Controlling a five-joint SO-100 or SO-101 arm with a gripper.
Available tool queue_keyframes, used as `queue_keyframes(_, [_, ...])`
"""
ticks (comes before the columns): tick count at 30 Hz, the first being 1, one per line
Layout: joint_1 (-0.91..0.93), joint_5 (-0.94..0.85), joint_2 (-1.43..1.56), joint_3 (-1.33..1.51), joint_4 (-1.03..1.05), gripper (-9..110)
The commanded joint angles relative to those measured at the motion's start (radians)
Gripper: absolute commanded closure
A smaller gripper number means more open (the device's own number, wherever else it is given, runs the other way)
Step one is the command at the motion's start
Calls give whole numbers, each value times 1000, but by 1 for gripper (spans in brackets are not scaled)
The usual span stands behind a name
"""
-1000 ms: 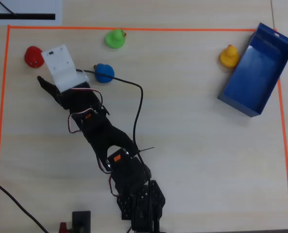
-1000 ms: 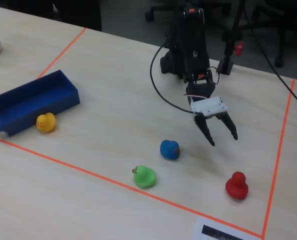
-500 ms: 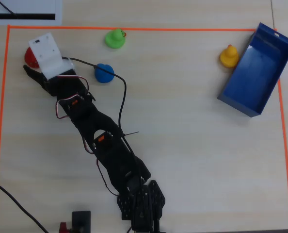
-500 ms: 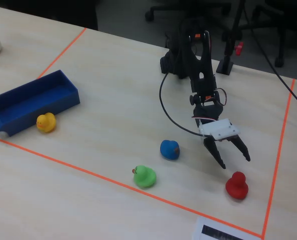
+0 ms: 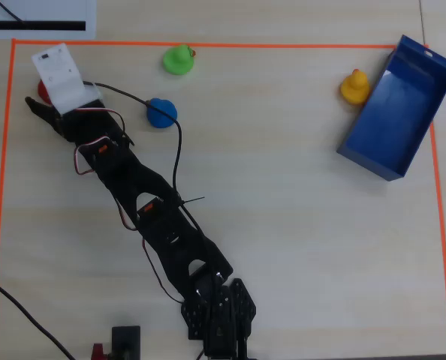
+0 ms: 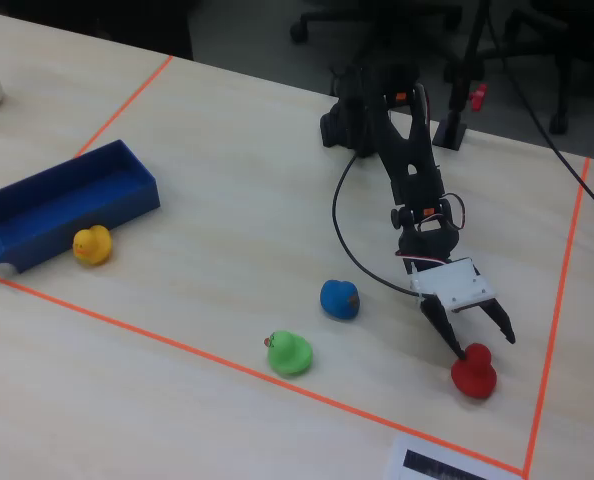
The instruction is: Grasp red duck and put it into box.
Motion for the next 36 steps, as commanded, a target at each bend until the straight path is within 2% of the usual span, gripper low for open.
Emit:
queue_keyframes(1, [-3, 9, -3, -100, 8, 71])
queue_keyframes(5, [2, 9, -28, -126, 38, 74])
queue_keyframes(8, [9, 12, -37, -123, 57, 82])
queue_keyframes(16, [26, 2, -15, -80, 147, 92])
queue_keyframes(19, [26, -8, -5, -81, 183, 101])
queue_keyframes(26, [48, -5, 81, -37, 213, 101])
queue_keyframes(30, [101, 57, 229, -26, 339, 101])
queue_keyframes(36, [241, 147, 509, -74, 666, 101])
